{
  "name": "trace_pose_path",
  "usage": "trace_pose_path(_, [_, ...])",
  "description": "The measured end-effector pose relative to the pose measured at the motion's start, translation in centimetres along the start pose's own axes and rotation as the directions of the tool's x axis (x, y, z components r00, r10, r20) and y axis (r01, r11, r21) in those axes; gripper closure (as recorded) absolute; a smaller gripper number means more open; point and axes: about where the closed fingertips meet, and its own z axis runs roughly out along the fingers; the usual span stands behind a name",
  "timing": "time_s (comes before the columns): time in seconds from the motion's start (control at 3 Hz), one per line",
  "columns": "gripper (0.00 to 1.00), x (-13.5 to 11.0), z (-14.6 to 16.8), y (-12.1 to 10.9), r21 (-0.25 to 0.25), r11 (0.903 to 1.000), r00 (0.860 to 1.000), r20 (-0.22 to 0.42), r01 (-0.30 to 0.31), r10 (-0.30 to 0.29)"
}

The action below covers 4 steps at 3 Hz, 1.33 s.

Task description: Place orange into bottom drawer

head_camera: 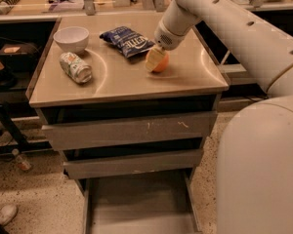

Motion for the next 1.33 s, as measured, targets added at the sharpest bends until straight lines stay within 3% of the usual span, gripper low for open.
trace_pose_path(0.67, [0.89,0.0,0.0,0.0,0.000,1.0000,1.000,0.000,0.000,0.000])
trace_pose_path(1.0, [1.00,0.0,0.0,0.0,0.000,1.0000,1.000,0.000,0.000,0.000])
trace_pose_path(1.33, [1.00,-0.6,-2.4,-1.7,0.091,0.9958,1.000,-0.005,0.009,-0.008])
